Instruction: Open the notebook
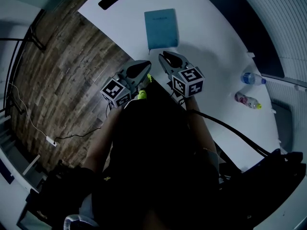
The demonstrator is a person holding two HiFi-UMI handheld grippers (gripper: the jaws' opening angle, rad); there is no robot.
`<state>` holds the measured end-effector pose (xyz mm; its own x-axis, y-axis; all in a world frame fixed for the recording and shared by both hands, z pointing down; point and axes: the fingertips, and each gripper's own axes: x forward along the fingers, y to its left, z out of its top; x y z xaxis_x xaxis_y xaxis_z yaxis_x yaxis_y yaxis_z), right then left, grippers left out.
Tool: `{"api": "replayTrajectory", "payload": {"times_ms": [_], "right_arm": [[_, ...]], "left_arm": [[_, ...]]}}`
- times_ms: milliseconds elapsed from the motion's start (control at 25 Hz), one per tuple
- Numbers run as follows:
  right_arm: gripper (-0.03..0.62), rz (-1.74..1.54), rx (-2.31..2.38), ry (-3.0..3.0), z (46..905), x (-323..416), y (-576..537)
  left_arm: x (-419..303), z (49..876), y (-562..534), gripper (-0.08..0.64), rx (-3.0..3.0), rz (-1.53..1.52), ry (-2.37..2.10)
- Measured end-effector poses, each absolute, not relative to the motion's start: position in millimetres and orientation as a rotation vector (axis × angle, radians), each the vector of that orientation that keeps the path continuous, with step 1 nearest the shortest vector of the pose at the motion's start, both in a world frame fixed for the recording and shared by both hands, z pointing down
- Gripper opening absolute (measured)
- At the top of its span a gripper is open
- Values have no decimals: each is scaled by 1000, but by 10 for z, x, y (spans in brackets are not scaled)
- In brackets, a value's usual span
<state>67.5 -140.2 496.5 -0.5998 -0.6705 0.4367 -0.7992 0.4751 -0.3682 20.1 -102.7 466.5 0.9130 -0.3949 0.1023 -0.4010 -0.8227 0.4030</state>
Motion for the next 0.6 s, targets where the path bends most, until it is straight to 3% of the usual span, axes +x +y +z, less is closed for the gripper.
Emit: {"api": "replayTrajectory", "payload": {"times_ms": [600], "right_arm": [[118, 908, 1271, -2400, 5426, 844, -1728]], "left_arm": [[391, 5049, -1295, 51, 2627, 69, -547]]}}
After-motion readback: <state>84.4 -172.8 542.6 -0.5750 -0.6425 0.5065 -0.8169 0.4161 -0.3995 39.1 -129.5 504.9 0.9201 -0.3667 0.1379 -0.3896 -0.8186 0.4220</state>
